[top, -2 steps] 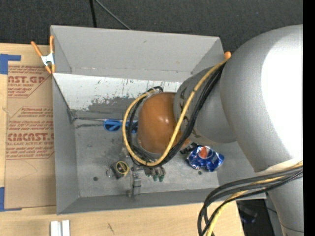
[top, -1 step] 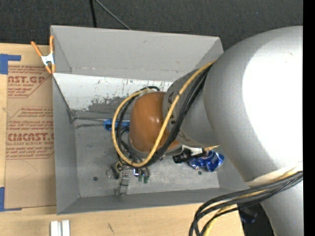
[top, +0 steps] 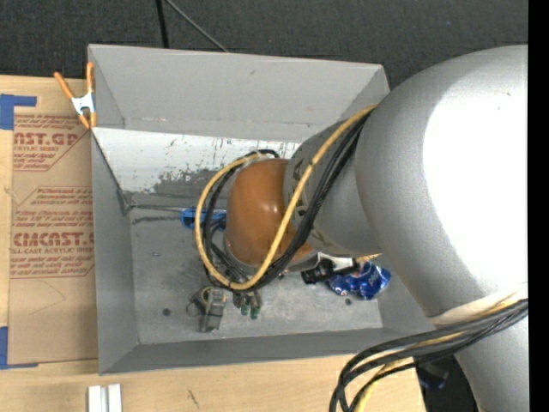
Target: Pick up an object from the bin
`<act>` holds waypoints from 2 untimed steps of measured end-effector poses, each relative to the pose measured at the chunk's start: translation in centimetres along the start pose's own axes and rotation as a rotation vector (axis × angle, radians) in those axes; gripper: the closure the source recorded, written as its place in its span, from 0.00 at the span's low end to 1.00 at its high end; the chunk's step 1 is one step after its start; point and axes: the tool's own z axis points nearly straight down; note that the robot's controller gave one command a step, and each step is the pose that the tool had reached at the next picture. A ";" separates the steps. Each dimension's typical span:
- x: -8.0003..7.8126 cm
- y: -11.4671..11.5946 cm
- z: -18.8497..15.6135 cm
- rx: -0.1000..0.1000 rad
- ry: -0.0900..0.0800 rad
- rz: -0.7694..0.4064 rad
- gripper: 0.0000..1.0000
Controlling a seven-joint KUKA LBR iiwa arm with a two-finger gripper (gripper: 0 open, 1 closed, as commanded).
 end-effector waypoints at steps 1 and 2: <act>-2.4 -0.5 -12.4 -0.002 -0.008 -0.013 1.00; 0.7 -2.6 -16.2 0.002 -0.002 -0.028 1.00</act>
Offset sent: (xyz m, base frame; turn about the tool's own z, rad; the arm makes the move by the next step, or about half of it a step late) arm 0.0205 -0.0097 0.1201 -0.0113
